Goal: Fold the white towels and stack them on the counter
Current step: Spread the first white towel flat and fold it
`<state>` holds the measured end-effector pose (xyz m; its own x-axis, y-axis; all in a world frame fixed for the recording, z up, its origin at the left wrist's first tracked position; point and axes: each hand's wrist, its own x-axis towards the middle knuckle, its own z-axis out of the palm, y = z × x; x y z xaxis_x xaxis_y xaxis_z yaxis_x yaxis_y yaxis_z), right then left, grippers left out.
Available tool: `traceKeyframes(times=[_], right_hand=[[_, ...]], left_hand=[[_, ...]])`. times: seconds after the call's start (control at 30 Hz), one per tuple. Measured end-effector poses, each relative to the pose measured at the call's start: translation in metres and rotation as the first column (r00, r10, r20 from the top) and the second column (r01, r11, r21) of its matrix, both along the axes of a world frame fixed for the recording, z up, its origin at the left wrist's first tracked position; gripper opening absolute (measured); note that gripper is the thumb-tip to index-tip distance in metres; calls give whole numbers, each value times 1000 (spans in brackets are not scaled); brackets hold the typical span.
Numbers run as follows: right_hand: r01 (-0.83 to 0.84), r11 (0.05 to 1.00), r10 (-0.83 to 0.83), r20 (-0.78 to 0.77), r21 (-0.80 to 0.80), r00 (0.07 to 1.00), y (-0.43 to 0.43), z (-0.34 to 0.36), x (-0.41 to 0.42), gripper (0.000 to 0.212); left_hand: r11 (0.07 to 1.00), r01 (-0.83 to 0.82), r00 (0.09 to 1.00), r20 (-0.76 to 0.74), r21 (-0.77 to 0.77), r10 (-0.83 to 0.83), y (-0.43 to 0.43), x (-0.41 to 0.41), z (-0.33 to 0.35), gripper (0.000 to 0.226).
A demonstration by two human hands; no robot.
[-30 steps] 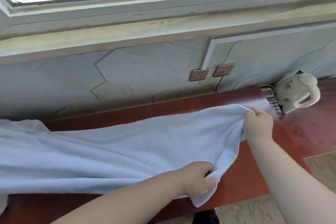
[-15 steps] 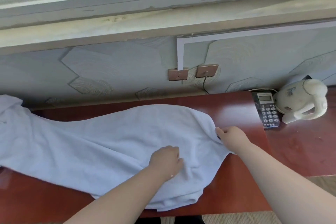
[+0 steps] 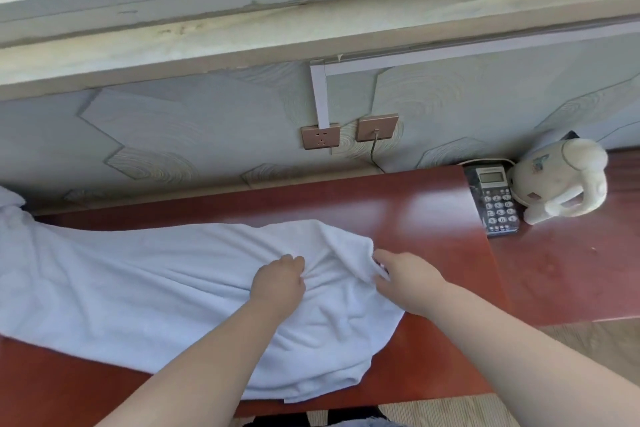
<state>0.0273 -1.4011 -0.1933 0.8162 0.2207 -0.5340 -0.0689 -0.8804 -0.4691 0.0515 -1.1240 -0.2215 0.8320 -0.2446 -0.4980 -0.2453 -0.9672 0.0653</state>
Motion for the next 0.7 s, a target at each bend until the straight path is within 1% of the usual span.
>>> traceKeyframes(times=[0.03, 0.07, 0.1, 0.13, 0.17, 0.2, 0.23, 0.27, 0.3, 0.33, 0.37, 0.4, 0.43, 0.47, 0.5, 0.53, 0.6, 0.67, 0.7], right_hand=[[-73, 997, 72, -34, -26, 997, -1, -3, -12, 21], [-116, 992, 111, -121, -40, 987, -3, -4, -21, 26], [-118, 992, 106, -203, -46, 973, -5, -6, -26, 37], [-72, 996, 58, -254, -44, 965, -6, -7, -26, 48], [7, 999, -15, -262, -33, 965, -5, -7, -23, 57], [102, 995, -103, -238, -18, 966, -3, -6, -19, 60], [194, 981, -192, -197, -10, 961, -1, -6, -13, 60], [265, 964, -263, -162, -10, 951, 1, -8, -7, 55], [302, 953, -301, -139, -17, 944, 3, -9, -2, 45], [309, 950, -311, -135, -33, 941, 5, -10, 4, 33], [303, 952, -307, -152, -51, 939, 8, -9, 8, 22], [289, 955, -295, -193, -61, 936, 12, -8, 10, 18], [269, 961, -275, -239, -55, 931, 16, -6, 10, 21], [247, 968, -247, -273, -35, 930, 19, -4, 9, 28], [217, 976, -213, -295, -18, 931, 24, -2, 6, 34], [177, 984, -174, -296, -15, 939, 29, -1, 1, 36], [96, 992, -112, -215, -82, 970, 37, 2, -12, 31], [53, 990, -67, -102, -134, 992, 42, 6, -23, 26], [40, 994, -49, -79, -104, 996, 44, 6, -26, 20]], left_hand=[[1000, 17, 1000, -10, -15, -17, 6, -8, -1, 7], [999, 39, 999, -18, -30, -40, 13, -15, -1, 9], [996, 68, 997, -16, -51, -69, 20, -21, -1, 14], [992, 105, 995, 9, -75, -104, 26, -25, -2, 20], [986, 142, 988, 66, -90, -136, 32, -26, -3, 25], [984, 157, 979, 145, -88, -143, 35, -24, -4, 27], [987, 141, 969, 216, -83, -120, 36, -18, -3, 27], [992, 92, 967, 244, -90, -67, 34, -10, -1, 25], [994, 24, 975, 224, -109, 1, 32, 0, 0, 20], [992, -41, 983, 172, -119, 61, 30, 10, 0, 16], [988, -95, 986, 122, -118, 110, 28, 21, 0, 18], [983, -142, 985, 85, -118, 152, 27, 30, -1, 27], [977, -180, 980, 64, -114, 188, 25, 39, -2, 38], [973, -209, 975, 53, -95, 215, 23, 46, -2, 48], [970, -230, 972, 35, -73, 233, 22, 51, -2, 52], [970, -239, 971, 15, -43, 240, 20, 54, -2, 49], [977, -211, 977, -11, 13, 211, 18, 55, -3, 27], [984, -177, 984, 20, -5, 177, 16, 50, -2, 11], [984, -173, 983, 52, -47, 176, 16, 47, 0, 8]])
